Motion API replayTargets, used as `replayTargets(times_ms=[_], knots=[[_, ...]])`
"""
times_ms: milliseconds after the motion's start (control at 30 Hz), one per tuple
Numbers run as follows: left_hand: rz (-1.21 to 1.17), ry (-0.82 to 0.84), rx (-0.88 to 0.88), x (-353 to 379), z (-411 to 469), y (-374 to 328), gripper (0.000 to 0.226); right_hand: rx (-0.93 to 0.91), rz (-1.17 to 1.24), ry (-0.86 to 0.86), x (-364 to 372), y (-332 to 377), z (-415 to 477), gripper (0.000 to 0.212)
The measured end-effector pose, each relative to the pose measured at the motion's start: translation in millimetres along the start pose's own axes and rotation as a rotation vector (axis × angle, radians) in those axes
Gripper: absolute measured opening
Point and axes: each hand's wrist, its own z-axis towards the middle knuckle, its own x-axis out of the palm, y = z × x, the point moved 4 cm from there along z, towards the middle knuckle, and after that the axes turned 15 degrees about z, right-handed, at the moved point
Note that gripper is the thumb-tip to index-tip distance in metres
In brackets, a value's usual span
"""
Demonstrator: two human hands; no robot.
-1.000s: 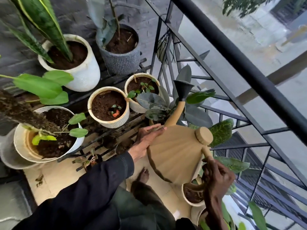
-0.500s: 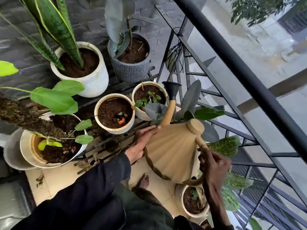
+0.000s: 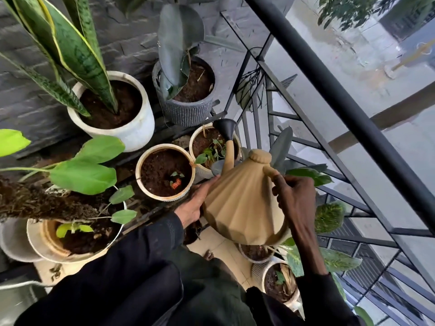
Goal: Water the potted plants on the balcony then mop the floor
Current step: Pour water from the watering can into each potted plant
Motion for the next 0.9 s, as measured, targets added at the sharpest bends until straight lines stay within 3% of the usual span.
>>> replayTargets(times_ms=[100,467,667,900], knots=[[-0.041,0.052,-0.027,-4,6,-5,0.025,0.042,-0.068,0.016,11,18,11,0.069],[-0.099,0.045,-0.065,-12,21,-12,0.035,0.070,-0.125,0.073,24,38,31,0.063],[-0.092,0.020,-0.080,-11,25,-13,0.049,0.039,-0.102,0.106,21,36,41,0.057],[-0.104,0.011,-0.083,-3,21,-15,0.041,0.041,0.004,0.104,12,19,49,0.064]])
